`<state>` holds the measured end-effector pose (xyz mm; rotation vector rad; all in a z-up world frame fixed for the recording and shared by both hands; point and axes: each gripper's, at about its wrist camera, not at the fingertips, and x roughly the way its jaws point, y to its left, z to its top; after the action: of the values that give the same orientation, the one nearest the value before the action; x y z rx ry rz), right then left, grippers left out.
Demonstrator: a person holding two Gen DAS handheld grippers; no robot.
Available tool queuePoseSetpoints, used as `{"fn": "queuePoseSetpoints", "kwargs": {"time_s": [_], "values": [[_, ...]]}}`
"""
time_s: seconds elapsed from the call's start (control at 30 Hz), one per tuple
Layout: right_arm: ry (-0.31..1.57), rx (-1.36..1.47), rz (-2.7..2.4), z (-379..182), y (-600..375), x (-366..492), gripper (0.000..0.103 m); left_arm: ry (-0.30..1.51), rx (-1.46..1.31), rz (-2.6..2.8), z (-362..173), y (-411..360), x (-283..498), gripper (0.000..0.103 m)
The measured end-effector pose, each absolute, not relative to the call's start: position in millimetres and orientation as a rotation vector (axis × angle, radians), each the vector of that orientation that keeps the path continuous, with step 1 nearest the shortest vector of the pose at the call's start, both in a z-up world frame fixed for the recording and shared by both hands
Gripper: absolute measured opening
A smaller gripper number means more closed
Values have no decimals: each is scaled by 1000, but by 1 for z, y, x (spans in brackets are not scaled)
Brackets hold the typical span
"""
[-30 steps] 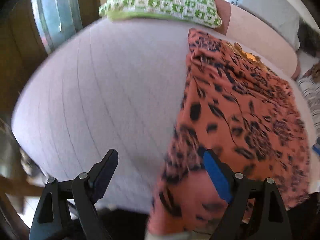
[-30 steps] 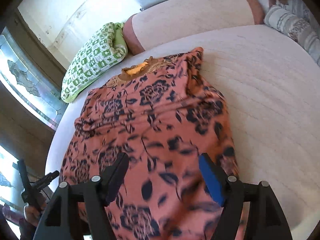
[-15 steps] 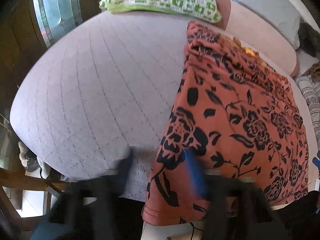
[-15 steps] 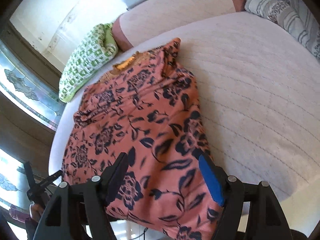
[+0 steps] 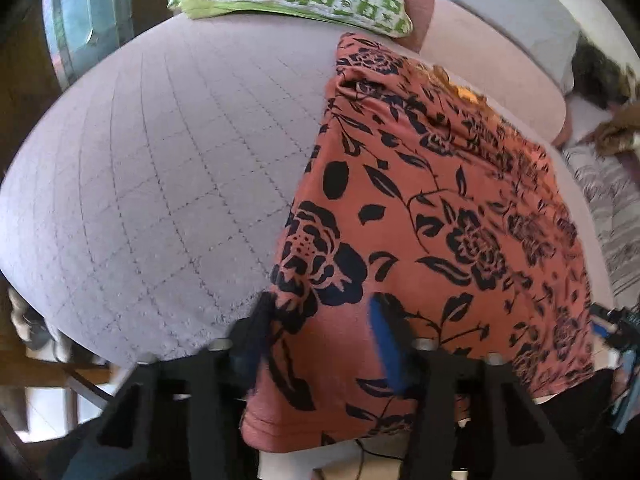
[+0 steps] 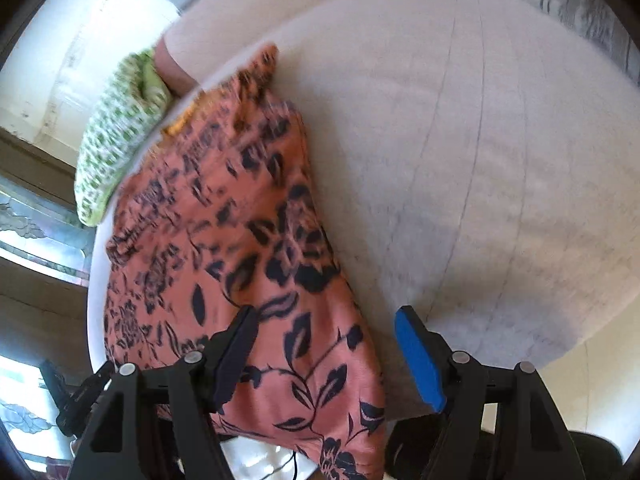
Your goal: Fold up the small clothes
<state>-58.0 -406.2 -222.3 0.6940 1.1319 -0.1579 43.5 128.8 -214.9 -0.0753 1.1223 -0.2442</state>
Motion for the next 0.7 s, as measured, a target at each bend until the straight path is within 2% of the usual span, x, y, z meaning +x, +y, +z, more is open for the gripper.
{"fn": "queuePoseSetpoints", "kwargs": {"time_s": [0.03,0.07,0.1,0.2,0.3,0.53,0.7], "values": [[1139,651,-145,-220,-400,-56,58,1122,-68,-239,-215,127,44,33],[1155,617,-122,-221,-394,-54,28,1123,-74,-246,-215,127,45,21],[1182,576,-105,-223,-385,-51,17,1128,-92,-264,-215,127,46,11],[1191,464,-92,-218,-368,-47,10,1135,-132,-284,-215,128,49,8],[1137,531,1,-207,-364,-46,9,1126,-213,-362,-208,130,52,7],[835,718,163,-150,-390,-32,9,1035,-249,-412,-170,132,71,7],[854,681,99,-152,-399,-2,9,986,-203,-379,-159,133,91,9]]}}
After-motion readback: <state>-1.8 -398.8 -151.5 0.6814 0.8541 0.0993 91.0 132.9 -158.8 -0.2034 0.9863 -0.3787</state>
